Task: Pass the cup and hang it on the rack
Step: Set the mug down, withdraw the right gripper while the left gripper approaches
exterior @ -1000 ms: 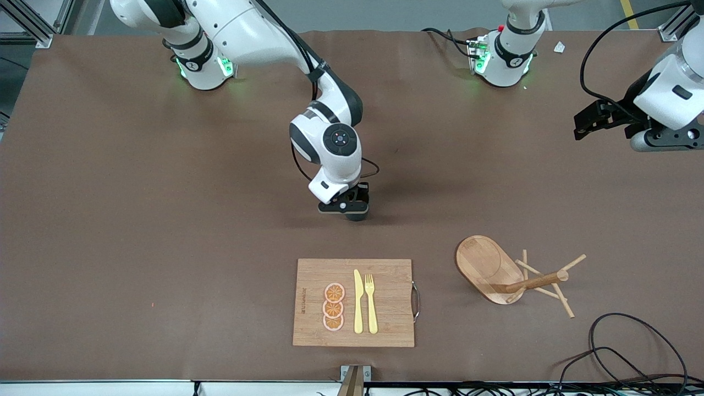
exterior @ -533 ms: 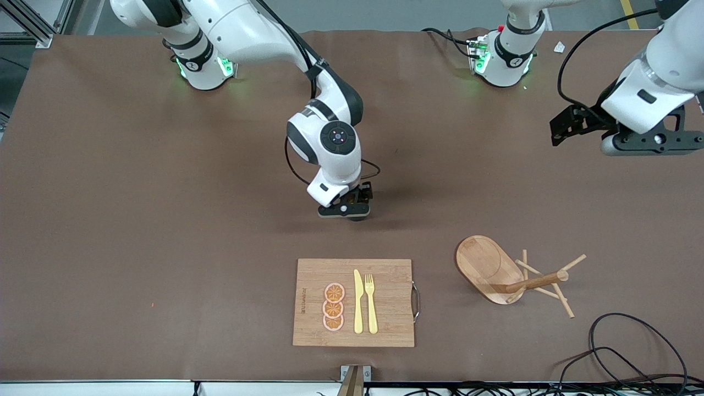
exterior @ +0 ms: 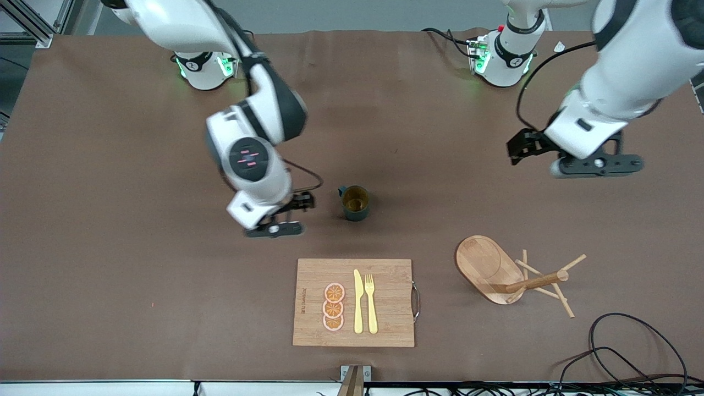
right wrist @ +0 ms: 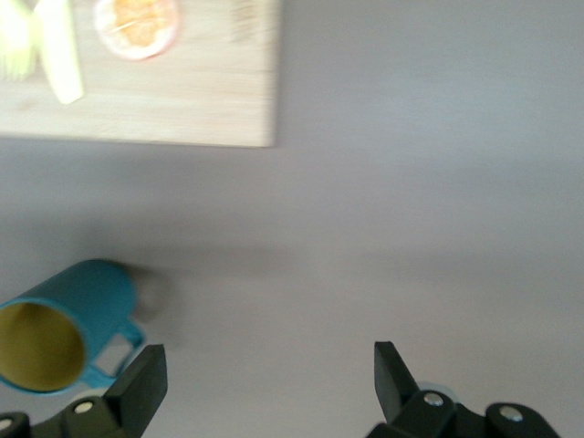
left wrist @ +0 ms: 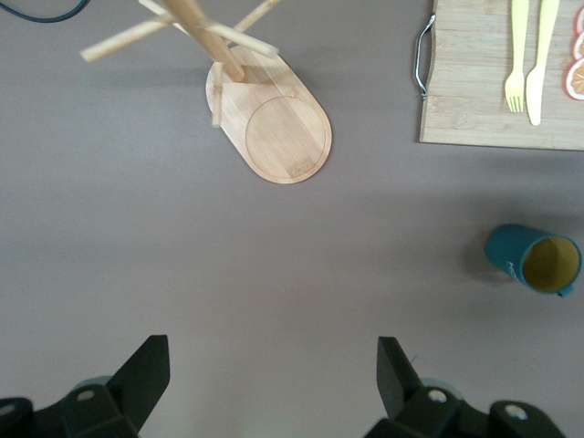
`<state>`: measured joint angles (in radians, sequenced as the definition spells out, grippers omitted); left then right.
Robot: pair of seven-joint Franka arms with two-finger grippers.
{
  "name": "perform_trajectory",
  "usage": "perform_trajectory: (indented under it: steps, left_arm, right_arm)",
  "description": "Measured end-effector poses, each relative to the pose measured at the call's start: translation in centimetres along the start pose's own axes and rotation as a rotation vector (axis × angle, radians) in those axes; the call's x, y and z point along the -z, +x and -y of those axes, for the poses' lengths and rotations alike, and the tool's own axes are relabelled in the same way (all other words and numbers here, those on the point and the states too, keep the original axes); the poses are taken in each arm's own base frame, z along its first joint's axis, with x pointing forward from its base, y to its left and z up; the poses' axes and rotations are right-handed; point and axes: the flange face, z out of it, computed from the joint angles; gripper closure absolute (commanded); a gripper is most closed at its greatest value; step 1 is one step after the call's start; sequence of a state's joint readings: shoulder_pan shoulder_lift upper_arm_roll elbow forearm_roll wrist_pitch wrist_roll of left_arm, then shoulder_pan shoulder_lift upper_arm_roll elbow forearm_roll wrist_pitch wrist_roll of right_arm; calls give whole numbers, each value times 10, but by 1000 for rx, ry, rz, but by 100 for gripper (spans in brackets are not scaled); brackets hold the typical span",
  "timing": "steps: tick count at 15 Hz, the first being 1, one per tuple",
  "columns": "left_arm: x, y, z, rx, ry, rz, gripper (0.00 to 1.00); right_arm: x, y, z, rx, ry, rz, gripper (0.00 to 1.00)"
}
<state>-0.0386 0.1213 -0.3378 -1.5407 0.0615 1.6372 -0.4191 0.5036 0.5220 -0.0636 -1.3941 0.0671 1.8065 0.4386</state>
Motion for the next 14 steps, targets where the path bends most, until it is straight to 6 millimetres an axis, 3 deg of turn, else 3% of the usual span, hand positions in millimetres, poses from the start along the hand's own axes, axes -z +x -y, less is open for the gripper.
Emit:
perform_trajectory:
  steps: [2, 4, 7, 11, 14]
  left_arm:
    - [-16, -5, -35, 37, 38, -8, 0]
    - [-34, -11, -70, 89, 47, -10, 0]
    - [-68, -27, -130, 159, 114, -46, 0]
    - [-120, -72, -223, 245, 176, -83, 0]
    - [-155, -97, -282, 337, 159, -92, 0]
  right_arm:
    - [23, 20, -82, -90, 14, 40, 0]
    - [33, 31, -160, -99, 26, 88, 0]
    - [46, 30, -249, -55, 51, 131, 0]
    - [66, 8, -334, -43, 39, 123, 0]
    - [87, -6, -351, -47, -8, 94, 0]
